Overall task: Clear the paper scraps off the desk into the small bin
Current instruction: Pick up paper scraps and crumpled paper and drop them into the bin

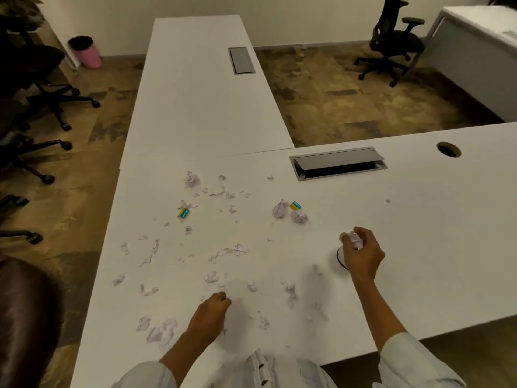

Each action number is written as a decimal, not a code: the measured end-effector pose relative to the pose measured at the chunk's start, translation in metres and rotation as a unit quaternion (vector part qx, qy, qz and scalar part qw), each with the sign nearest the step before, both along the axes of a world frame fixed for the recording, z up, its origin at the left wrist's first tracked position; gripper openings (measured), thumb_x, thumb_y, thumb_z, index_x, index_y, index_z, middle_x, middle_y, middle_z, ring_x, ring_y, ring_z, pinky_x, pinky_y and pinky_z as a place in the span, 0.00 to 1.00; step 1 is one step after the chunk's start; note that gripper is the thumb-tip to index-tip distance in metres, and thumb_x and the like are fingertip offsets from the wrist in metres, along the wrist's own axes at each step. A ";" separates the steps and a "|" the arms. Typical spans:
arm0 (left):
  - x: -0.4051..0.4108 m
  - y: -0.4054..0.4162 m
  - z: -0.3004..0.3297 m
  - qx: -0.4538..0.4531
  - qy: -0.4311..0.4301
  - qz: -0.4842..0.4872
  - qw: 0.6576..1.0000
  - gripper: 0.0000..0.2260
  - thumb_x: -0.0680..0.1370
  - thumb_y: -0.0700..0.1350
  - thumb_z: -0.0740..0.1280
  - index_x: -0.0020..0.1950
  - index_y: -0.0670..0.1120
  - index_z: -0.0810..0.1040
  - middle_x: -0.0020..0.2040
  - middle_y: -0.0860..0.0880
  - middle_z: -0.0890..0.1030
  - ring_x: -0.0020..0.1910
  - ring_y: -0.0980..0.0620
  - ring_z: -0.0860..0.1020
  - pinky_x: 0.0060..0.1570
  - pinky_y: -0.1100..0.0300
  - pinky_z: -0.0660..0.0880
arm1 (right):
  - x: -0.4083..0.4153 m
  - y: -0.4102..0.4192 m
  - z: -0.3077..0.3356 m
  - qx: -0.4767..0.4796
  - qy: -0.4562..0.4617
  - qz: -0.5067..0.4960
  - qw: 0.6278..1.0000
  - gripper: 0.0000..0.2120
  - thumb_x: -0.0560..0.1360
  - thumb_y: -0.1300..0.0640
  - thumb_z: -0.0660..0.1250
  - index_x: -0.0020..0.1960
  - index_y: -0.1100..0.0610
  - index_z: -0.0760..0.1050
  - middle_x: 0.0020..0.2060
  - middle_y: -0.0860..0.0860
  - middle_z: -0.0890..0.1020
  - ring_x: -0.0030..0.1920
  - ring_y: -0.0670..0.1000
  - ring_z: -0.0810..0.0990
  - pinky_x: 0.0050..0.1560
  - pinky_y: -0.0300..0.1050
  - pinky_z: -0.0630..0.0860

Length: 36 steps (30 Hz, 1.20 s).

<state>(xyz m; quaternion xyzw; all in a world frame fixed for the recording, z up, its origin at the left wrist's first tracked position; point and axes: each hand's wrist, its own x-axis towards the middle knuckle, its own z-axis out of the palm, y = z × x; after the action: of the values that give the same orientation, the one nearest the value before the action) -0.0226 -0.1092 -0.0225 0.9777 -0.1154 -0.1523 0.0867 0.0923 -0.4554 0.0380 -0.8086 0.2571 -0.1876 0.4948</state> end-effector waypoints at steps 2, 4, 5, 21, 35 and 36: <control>0.019 -0.016 0.010 -0.025 -0.001 -0.010 1.000 0.12 0.60 0.32 0.77 0.37 0.45 0.82 0.35 0.49 0.81 0.30 0.51 0.80 0.25 0.64 0.73 | 0.007 -0.023 0.005 -0.028 0.020 -0.011 0.999 0.18 0.71 0.57 0.75 0.58 0.59 0.76 0.49 0.56 0.83 0.51 0.57 0.82 0.51 0.40 0.73; 0.038 -0.035 0.017 -0.075 -0.010 -0.016 0.997 0.08 0.71 0.32 0.68 0.47 0.42 0.82 0.44 0.45 0.82 0.41 0.45 0.82 0.36 0.59 0.77 | 0.007 -0.040 0.004 -0.033 0.083 -0.001 0.996 0.25 0.70 0.54 0.75 0.64 0.58 0.73 0.57 0.58 0.81 0.57 0.58 0.80 0.57 0.48 0.76; 0.047 -0.046 0.021 -0.090 -0.019 -0.021 0.996 0.10 0.75 0.34 0.65 0.52 0.41 0.81 0.49 0.44 0.81 0.46 0.44 0.81 0.42 0.58 0.77 | 0.004 -0.046 0.002 -0.038 0.109 -0.004 0.993 0.27 0.70 0.53 0.75 0.66 0.57 0.71 0.60 0.57 0.79 0.60 0.59 0.78 0.58 0.53 0.77; 0.148 -0.281 0.106 -0.343 -0.017 -0.071 0.936 0.10 0.77 0.38 0.65 0.56 0.38 0.81 0.52 0.39 0.82 0.48 0.42 0.79 0.49 0.54 0.76 | -0.125 -0.062 -0.059 0.015 0.185 -0.047 0.981 0.18 0.72 0.59 0.74 0.59 0.56 0.74 0.54 0.54 0.81 0.45 0.50 0.80 0.45 0.42 0.78; 0.148 -0.238 0.045 -0.300 0.067 -0.006 0.951 0.32 0.74 0.47 0.71 0.74 0.45 0.61 0.74 0.46 0.65 0.73 0.48 0.63 0.72 0.56 0.60 | -0.131 -0.073 -0.071 0.012 0.220 0.035 0.975 0.15 0.72 0.59 0.74 0.57 0.56 0.76 0.52 0.52 0.82 0.45 0.50 0.82 0.45 0.39 0.78; 0.140 -0.222 0.039 -0.300 0.065 0.020 0.951 0.32 0.74 0.48 0.71 0.74 0.45 0.61 0.74 0.46 0.65 0.73 0.48 0.63 0.71 0.56 0.60 | -0.128 -0.068 -0.072 0.010 0.219 0.049 0.974 0.15 0.72 0.59 0.74 0.57 0.56 0.77 0.52 0.51 0.82 0.45 0.49 0.82 0.44 0.38 0.78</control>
<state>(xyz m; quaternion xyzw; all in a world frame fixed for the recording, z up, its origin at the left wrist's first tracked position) 0.1178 -0.3311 0.0163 0.8967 -0.1299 -0.1717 0.3867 -0.0353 -0.5237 -0.0342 -0.8365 0.3212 0.0213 0.4434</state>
